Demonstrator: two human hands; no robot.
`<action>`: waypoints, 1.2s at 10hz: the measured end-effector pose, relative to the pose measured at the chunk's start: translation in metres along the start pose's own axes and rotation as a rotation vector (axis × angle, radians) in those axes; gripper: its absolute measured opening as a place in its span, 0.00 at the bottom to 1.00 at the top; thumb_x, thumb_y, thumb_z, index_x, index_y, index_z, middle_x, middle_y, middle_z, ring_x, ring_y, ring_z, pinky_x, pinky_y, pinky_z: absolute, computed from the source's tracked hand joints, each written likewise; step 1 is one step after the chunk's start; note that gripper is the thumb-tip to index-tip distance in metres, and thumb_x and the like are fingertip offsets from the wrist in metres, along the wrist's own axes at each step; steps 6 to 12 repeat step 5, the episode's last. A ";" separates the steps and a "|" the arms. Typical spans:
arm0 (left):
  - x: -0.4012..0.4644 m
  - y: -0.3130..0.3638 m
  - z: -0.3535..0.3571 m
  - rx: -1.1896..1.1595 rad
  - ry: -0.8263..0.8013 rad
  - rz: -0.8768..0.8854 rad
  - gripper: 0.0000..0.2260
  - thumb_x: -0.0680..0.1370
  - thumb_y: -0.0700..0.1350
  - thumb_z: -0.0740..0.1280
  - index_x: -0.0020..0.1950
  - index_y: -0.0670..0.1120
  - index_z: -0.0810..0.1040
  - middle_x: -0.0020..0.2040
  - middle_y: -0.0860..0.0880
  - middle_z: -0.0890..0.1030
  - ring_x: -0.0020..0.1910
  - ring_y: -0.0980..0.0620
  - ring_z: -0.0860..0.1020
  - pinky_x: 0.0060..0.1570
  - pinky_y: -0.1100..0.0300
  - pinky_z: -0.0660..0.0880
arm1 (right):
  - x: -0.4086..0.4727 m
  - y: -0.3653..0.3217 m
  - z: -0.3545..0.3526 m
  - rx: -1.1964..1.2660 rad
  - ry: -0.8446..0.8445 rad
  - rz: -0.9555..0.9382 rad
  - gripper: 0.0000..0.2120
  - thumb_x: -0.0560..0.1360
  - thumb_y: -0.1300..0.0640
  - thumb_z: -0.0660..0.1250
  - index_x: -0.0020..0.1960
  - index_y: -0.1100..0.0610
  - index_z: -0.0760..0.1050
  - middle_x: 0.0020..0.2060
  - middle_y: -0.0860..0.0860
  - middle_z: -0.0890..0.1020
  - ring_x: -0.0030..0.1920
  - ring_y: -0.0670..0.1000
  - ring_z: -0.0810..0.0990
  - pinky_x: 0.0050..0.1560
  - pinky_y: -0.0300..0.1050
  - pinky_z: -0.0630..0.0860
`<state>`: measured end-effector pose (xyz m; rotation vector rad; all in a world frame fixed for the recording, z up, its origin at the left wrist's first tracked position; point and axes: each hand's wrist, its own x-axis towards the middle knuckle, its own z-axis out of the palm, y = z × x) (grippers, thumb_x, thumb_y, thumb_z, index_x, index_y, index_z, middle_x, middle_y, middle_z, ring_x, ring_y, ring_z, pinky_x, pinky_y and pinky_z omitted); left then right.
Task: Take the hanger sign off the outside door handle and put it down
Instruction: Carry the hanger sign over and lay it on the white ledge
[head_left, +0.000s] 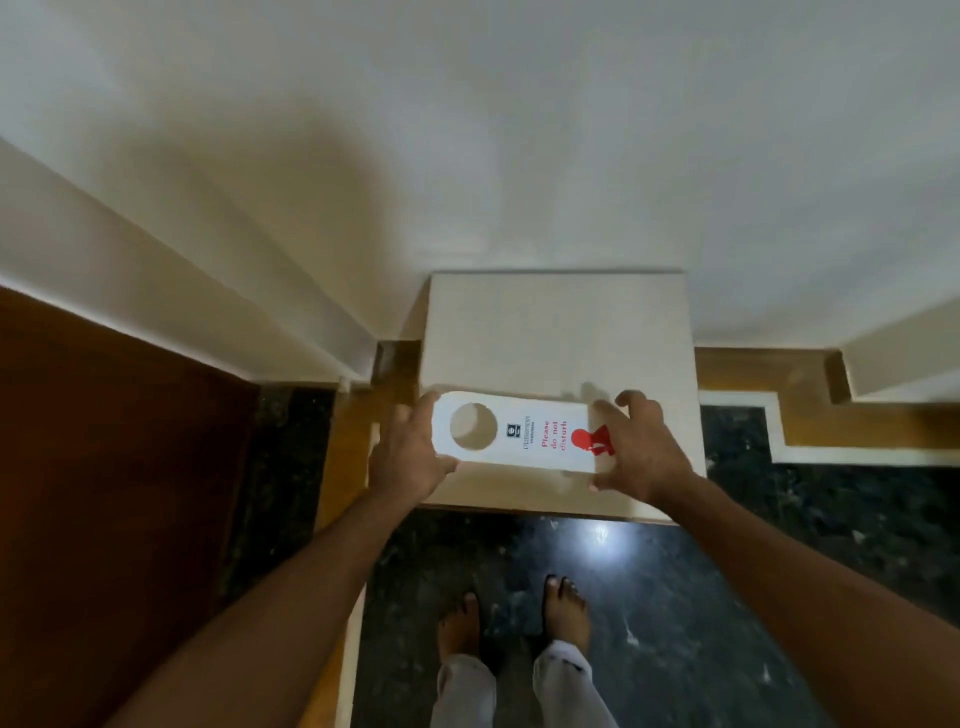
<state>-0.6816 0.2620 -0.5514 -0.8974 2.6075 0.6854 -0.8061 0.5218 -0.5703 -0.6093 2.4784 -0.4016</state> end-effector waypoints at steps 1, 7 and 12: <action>0.030 -0.003 0.046 0.113 -0.020 -0.003 0.42 0.64 0.51 0.80 0.72 0.57 0.61 0.65 0.41 0.69 0.64 0.39 0.69 0.57 0.46 0.75 | 0.027 0.023 0.030 -0.084 -0.014 0.090 0.51 0.58 0.45 0.86 0.74 0.48 0.63 0.70 0.58 0.67 0.67 0.60 0.65 0.65 0.57 0.74; 0.055 -0.008 0.053 0.277 -0.150 -0.057 0.57 0.57 0.65 0.79 0.77 0.53 0.51 0.66 0.40 0.65 0.64 0.40 0.67 0.58 0.48 0.71 | 0.039 0.032 0.036 0.089 -0.047 0.141 0.58 0.61 0.51 0.86 0.77 0.49 0.50 0.72 0.58 0.60 0.69 0.60 0.67 0.66 0.58 0.75; 0.055 -0.008 0.053 0.277 -0.150 -0.057 0.57 0.57 0.65 0.79 0.77 0.53 0.51 0.66 0.40 0.65 0.64 0.40 0.67 0.58 0.48 0.71 | 0.039 0.032 0.036 0.089 -0.047 0.141 0.58 0.61 0.51 0.86 0.77 0.49 0.50 0.72 0.58 0.60 0.69 0.60 0.67 0.66 0.58 0.75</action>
